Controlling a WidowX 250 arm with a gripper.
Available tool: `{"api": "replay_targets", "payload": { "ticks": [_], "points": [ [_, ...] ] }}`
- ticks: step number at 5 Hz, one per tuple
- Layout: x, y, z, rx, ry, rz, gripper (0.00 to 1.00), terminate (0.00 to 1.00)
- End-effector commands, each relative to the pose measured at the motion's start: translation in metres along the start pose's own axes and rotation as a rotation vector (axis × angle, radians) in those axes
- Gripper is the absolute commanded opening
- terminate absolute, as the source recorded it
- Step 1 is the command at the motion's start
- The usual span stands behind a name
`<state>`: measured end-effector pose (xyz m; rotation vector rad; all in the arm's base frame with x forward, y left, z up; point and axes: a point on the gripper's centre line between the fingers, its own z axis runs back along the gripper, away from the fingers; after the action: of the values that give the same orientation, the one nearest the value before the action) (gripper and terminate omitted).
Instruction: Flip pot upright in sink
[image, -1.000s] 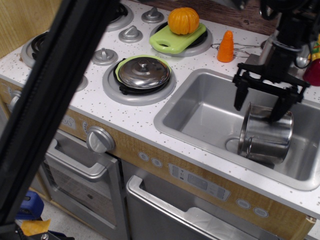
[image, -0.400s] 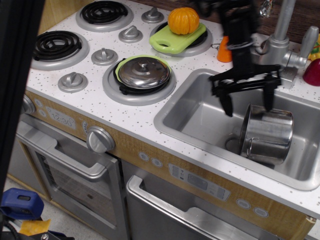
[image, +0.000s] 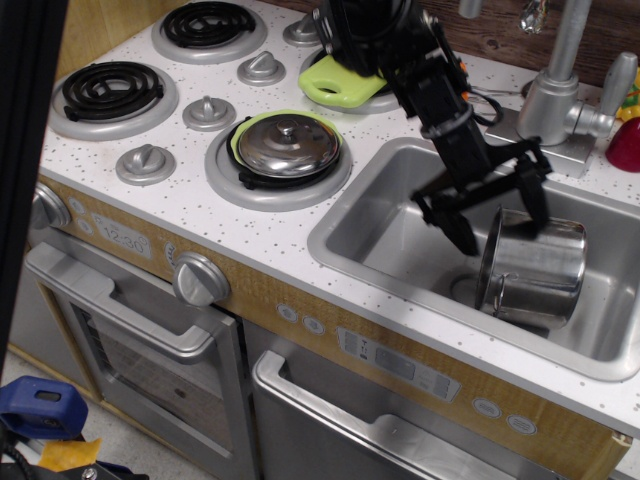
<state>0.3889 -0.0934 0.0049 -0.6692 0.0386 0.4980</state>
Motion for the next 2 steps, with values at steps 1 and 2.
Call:
{"api": "replay_targets", "payload": {
  "ticks": [1,2],
  "points": [
    [0.0011,-0.0183,0.0098,-0.155,-0.053,0.032,1.0,0.0],
    [-0.0011,-0.0235,0.0003,-0.23,-0.058,0.087,1.0,0.0]
  ]
}}
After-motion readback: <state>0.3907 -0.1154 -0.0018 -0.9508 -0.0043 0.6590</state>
